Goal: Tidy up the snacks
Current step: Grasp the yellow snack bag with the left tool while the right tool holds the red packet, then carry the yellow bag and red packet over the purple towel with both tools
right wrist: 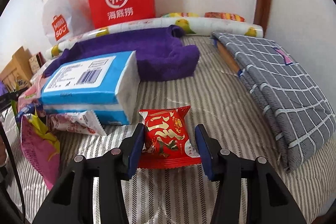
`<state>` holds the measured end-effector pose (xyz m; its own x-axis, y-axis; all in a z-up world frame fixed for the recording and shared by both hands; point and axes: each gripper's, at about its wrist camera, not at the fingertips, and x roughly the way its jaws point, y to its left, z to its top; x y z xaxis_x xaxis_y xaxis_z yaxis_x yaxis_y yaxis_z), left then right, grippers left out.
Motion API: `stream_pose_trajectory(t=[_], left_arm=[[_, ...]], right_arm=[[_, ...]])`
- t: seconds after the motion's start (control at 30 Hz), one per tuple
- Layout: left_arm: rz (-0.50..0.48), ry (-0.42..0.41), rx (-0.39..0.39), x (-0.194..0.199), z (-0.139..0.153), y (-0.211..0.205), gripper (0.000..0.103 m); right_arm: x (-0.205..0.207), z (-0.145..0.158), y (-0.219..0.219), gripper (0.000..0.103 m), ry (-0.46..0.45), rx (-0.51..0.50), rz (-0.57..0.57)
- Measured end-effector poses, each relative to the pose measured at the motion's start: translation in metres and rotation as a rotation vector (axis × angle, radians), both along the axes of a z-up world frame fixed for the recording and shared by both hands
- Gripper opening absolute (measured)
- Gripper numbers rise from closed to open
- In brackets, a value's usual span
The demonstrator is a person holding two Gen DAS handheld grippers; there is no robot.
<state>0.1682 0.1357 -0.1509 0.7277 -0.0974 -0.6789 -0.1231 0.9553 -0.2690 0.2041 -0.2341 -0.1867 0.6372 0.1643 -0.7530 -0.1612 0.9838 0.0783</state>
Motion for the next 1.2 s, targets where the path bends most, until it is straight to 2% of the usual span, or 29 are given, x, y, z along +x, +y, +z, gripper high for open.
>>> stream_pose_trajectory(t=[0.13,0.3,0.53,0.8,0.97,1.2], left_arm=[[0.018,-0.015,0.044,-0.009,0.013,-0.001,0.036],[-0.006,-0.018,0.001,-0.024,0.031,-0.004,0.036],[-0.056,-0.032,0.010,-0.043,0.059,-0.033,0.037],[-0.160,-0.048,0.004,-0.058,0.085,-0.082,0.037],[-0.218,-0.067,-0.013,-0.052,0.104,-0.106,0.037],[-0.280,-0.096,-0.007,-0.041,0.127,-0.130,0.037]], right_arm=[[-0.004,0.003,-0.001,0.048,-0.010,-0.010,-0.011],[-0.015,0.013,0.000,0.048,-0.016,-0.008,-0.013],[-0.036,0.054,0.004,0.049,-0.069,0.049,-0.002],[-0.064,0.099,0.023,0.049,-0.132,-0.011,0.021],[-0.072,0.127,0.027,0.049,-0.177,-0.012,0.020],[-0.066,0.149,0.026,0.049,-0.187,-0.002,0.020]])
